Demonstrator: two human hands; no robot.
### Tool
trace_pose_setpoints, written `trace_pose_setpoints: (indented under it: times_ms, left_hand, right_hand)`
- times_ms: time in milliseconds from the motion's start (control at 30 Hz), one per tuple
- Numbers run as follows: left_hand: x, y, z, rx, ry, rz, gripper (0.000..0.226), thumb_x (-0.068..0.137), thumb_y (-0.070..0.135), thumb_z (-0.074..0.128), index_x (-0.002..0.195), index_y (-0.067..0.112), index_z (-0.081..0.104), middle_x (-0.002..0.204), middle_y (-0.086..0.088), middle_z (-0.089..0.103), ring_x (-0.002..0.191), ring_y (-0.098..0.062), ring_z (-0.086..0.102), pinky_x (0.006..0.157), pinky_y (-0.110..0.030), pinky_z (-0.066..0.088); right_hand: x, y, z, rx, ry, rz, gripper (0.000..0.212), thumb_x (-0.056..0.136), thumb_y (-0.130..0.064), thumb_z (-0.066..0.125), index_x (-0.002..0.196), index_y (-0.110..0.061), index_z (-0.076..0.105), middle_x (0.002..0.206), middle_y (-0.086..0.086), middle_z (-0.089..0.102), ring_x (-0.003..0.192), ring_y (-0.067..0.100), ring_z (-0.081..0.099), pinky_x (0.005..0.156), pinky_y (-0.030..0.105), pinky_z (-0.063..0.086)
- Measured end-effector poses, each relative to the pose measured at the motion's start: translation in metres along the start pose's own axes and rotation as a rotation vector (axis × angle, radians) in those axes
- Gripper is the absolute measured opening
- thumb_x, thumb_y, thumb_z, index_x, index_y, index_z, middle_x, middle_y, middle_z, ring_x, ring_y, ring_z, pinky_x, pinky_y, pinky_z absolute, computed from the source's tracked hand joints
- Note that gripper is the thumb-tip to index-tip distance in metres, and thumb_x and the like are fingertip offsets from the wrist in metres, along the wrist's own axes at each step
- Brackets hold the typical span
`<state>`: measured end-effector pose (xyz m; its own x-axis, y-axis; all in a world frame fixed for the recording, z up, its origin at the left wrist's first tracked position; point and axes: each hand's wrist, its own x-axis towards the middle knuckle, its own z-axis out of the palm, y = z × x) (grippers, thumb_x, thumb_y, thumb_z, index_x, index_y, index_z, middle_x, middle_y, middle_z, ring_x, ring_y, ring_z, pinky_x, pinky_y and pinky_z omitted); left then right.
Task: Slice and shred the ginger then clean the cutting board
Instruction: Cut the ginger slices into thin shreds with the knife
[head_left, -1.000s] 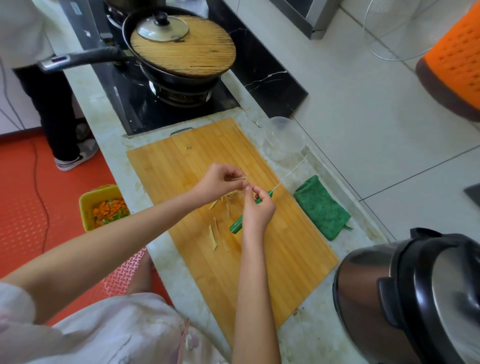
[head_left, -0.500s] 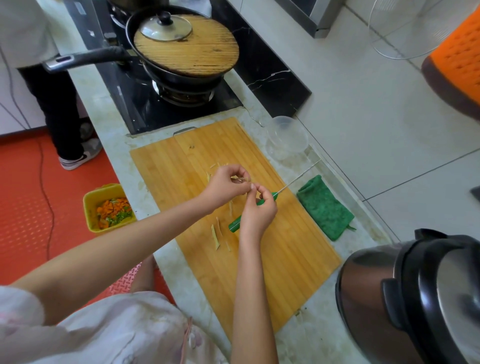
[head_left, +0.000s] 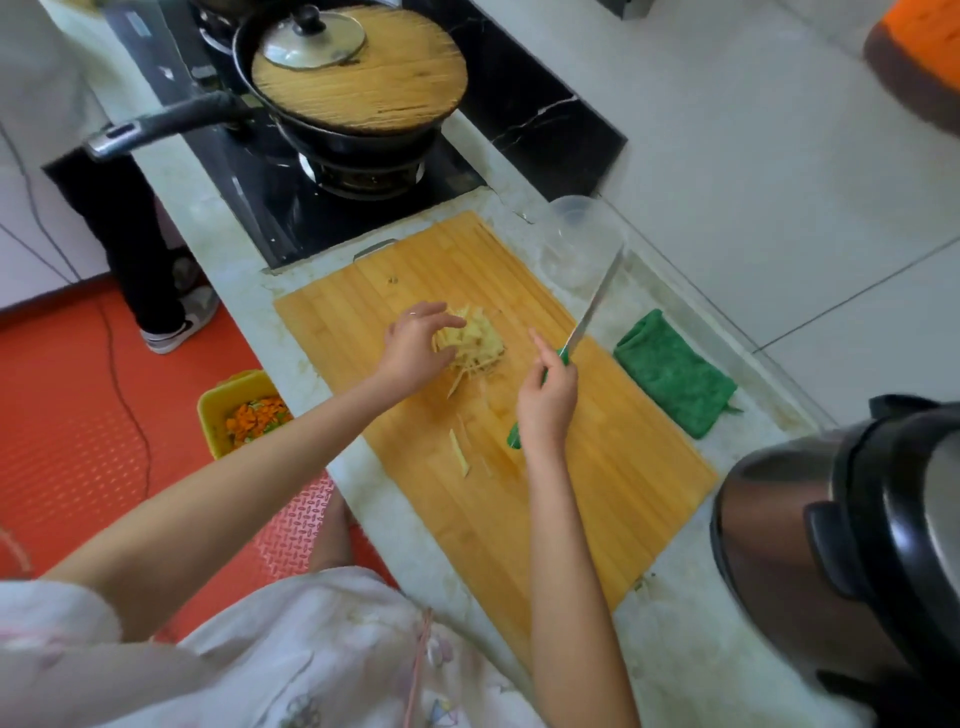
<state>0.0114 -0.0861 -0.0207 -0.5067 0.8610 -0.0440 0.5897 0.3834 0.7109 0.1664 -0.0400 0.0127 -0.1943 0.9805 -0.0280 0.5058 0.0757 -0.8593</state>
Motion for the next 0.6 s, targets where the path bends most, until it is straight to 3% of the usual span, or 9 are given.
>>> trace_pose_setpoints:
  times_ms: [67,100,167,200,267,333,367,467,600]
  left_hand:
    - [-0.022,-0.01,0.003,0.005,0.102,0.165,0.026,0.084,0.002,0.062,0.107,0.012,0.069,0.126,-0.011,0.058,0.119,-0.03,0.051,0.1,-0.049,0.039]
    - [-0.035,-0.018,0.007,-0.003,0.113,0.29,0.024,0.081,0.0,0.058,0.1,0.01,0.07,0.116,-0.012,0.062,0.109,-0.03,0.056,0.092,-0.047,0.044]
    - [-0.062,-0.036,0.015,0.069,0.022,0.507,0.025,0.079,0.004,0.052,0.098,0.01,0.067,0.108,-0.011,0.063,0.098,-0.026,0.059,0.083,-0.043,0.047]
    - [-0.074,-0.044,0.02,0.141,-0.05,0.578,0.027,0.08,0.009,0.051,0.104,0.013,0.064,0.111,-0.008,0.063,0.1,-0.024,0.059,0.085,-0.041,0.046]
    - [-0.093,-0.057,0.031,0.273,-0.151,0.651,0.034,0.083,0.017,0.049,0.116,0.017,0.059,0.121,-0.004,0.061,0.112,-0.019,0.055,0.094,-0.039,0.037]
    - [-0.102,-0.063,0.04,0.308,-0.175,0.677,0.039,0.087,0.023,0.045,0.124,0.015,0.056,0.128,-0.004,0.06,0.119,-0.017,0.05,0.097,-0.038,0.032]
    - [-0.104,-0.064,0.041,0.298,-0.188,0.692,0.038,0.091,0.024,0.042,0.126,0.014,0.053,0.129,-0.006,0.059,0.12,-0.017,0.049,0.096,-0.038,0.033]
    - [-0.105,-0.069,0.044,0.273,-0.231,0.723,0.038,0.101,0.027,0.03,0.129,0.01,0.05,0.13,-0.013,0.055,0.115,-0.025,0.054,0.092,-0.036,0.045]
    - [-0.11,-0.071,0.047,0.282,-0.234,0.727,0.038,0.102,0.024,0.027,0.13,0.008,0.046,0.13,-0.018,0.055,0.117,-0.03,0.054,0.096,-0.04,0.047]
  right_hand:
    - [-0.005,0.006,-0.01,0.016,-0.15,-0.037,0.054,0.101,-0.008,0.036,0.148,-0.033,0.026,0.13,-0.01,0.042,0.103,-0.003,0.046,0.073,0.002,0.035]
    - [-0.01,0.009,-0.015,0.038,-0.208,-0.056,0.062,0.101,-0.007,0.037,0.151,-0.033,0.011,0.143,-0.018,0.026,0.113,-0.011,0.035,0.076,-0.004,0.033]
    - [-0.023,0.017,-0.025,0.07,-0.272,-0.031,0.072,0.1,-0.004,0.04,0.151,-0.027,-0.006,0.144,-0.021,0.007,0.108,-0.019,0.028,0.077,-0.005,0.033]
    - [-0.032,0.022,-0.028,0.076,-0.294,0.006,0.072,0.099,-0.003,0.041,0.151,-0.023,-0.004,0.144,-0.018,0.009,0.11,-0.015,0.032,0.081,0.001,0.035]
    - [-0.051,0.036,-0.03,0.04,-0.321,0.053,0.059,0.098,-0.007,0.045,0.15,-0.017,0.019,0.147,-0.007,0.031,0.12,0.005,0.046,0.089,0.016,0.04]
    - [-0.069,0.054,-0.03,-0.064,-0.317,0.024,0.038,0.096,-0.022,0.052,0.134,-0.014,0.048,0.123,0.004,0.062,0.101,0.015,0.06,0.078,0.023,0.044]
    - [-0.078,0.062,-0.03,-0.116,-0.317,0.001,0.034,0.095,-0.029,0.053,0.125,-0.015,0.055,0.107,0.003,0.068,0.088,0.016,0.063,0.07,0.027,0.045]
    - [-0.103,0.071,-0.034,-0.33,-0.319,-0.094,0.041,0.092,-0.043,0.044,0.127,-0.024,0.058,0.09,0.007,0.071,0.073,0.028,0.064,0.058,0.036,0.048]
    - [-0.123,0.067,-0.041,-0.531,-0.368,-0.205,0.039,0.095,-0.028,0.05,0.134,-0.024,0.054,0.079,0.019,0.068,0.069,0.038,0.061,0.052,0.036,0.037]
